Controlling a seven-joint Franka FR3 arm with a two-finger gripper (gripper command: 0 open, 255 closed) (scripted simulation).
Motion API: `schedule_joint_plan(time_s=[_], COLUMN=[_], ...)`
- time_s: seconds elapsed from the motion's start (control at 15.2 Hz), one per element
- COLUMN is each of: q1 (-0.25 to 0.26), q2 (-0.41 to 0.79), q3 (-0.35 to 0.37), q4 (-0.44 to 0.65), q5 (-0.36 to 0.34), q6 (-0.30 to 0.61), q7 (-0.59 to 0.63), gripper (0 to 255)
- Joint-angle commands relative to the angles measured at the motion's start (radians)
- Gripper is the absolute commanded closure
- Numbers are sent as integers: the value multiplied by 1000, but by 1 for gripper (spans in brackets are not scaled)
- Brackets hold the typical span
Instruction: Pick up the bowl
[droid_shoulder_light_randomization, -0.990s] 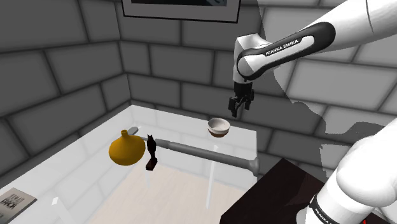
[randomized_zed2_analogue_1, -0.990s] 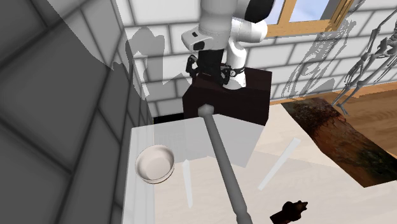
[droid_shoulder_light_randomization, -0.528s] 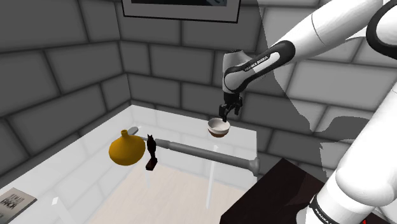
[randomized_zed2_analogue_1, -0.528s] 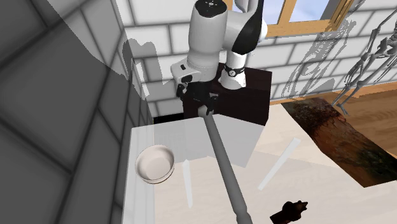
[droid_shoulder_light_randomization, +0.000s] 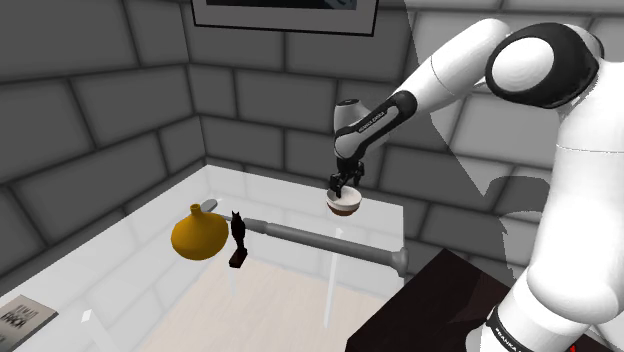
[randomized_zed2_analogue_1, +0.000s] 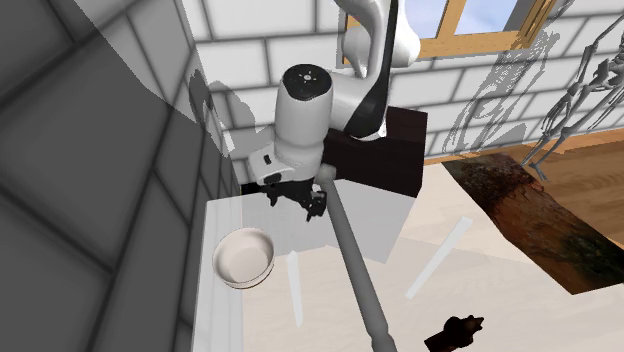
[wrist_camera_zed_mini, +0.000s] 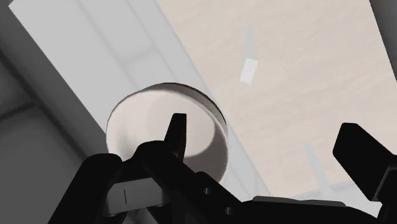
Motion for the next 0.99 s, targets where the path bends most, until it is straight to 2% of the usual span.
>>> schedule_joint_plan(time_s=[0.0, 0.59, 0.92], q1=[-2, -6, -4], q2=[84, 426, 477], q3=[-6, -22, -26], q4=[67, 418, 430], q5=[-8, -18, -22], q6=[23, 37, 74], q7=[2, -4, 5], gripper=[0, 0, 0])
